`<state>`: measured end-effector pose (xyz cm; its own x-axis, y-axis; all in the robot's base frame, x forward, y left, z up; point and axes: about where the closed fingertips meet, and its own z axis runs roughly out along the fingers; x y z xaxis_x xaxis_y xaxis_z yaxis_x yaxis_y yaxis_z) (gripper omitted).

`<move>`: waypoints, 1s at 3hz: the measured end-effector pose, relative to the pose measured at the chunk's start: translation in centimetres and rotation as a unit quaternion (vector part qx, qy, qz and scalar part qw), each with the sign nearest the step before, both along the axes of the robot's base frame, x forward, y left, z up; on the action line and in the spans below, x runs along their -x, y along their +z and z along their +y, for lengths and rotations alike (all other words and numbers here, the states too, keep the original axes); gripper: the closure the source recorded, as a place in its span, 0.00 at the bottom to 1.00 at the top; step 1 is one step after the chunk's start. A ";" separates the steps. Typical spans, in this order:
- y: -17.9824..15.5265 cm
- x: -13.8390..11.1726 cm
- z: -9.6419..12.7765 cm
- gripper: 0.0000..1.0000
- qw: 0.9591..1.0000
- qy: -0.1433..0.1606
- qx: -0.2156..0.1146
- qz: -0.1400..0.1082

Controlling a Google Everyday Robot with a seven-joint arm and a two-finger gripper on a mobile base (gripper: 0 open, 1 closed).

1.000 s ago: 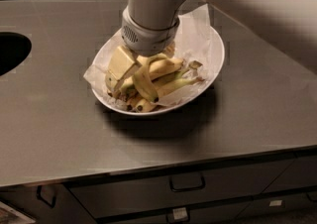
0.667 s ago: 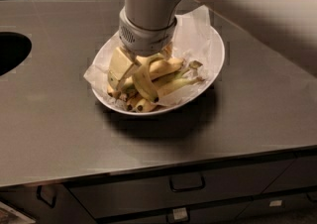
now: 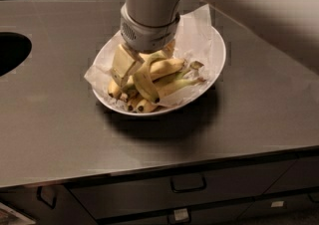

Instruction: Pick banana from white bowl

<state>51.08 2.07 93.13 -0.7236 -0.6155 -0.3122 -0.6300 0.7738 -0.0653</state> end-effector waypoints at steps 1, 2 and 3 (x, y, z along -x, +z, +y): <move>-0.1 0.0 -0.2 0.24 1.000 -0.004 0.003 0.001; -0.1 -0.3 -0.6 0.26 1.000 -0.014 0.006 0.000; 0.0 -0.4 -0.8 0.37 1.000 -0.019 0.009 -0.002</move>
Offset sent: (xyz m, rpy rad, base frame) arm 0.0067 -0.0115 -0.0072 -0.0259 0.0077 -0.0552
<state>51.45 1.28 93.09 -0.7446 -0.5935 -0.3054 -0.6005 0.7954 -0.0817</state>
